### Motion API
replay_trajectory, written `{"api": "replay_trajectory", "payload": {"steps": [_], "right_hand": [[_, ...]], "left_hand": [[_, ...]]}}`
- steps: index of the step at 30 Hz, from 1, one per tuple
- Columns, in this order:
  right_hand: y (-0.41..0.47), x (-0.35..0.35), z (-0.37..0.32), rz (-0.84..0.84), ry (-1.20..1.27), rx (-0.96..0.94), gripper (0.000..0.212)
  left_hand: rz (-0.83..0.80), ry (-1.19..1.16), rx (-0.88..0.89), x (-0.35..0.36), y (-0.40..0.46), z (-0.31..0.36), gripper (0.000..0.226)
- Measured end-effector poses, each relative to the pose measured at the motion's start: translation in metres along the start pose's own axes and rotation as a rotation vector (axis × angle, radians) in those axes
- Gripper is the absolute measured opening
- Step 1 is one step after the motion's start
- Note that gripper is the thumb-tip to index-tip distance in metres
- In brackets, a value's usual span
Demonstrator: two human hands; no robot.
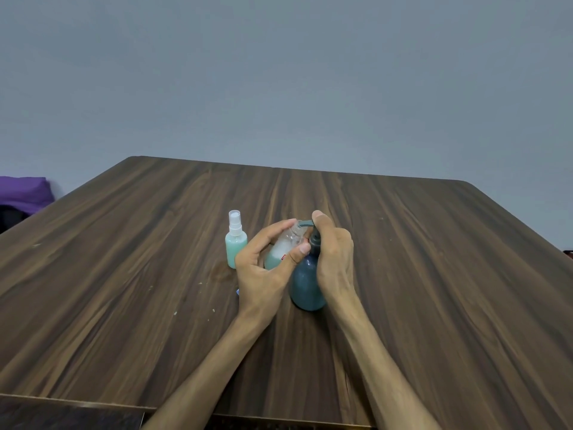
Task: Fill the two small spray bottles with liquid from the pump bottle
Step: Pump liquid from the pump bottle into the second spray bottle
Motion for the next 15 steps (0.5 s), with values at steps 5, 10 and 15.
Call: {"api": "replay_trajectory", "payload": {"steps": [5, 10, 15], "right_hand": [[-0.006, 0.002, -0.005, -0.036, 0.052, -0.007, 0.037], [-0.012, 0.004, -0.012, -0.05, 0.056, -0.023, 0.036], [-0.017, 0.004, -0.019, -0.077, 0.052, 0.012, 0.036]], "left_hand": [[-0.002, 0.004, -0.003, -0.001, 0.0, -0.002, 0.034], [-0.005, 0.018, -0.008, -0.001, 0.0, -0.002, 0.035], [-0.001, 0.018, -0.002, 0.0, 0.0, -0.001, 0.034]]}}
Point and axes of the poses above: each hand's wrist, its own y-axis towards the middle knuckle, its own x-axis out of the palm, z = x × y, the point moved 5 cm from there along y, towards the middle knuckle, and after that the axes turned 3 degrees about -y, right-handed, at the moved point
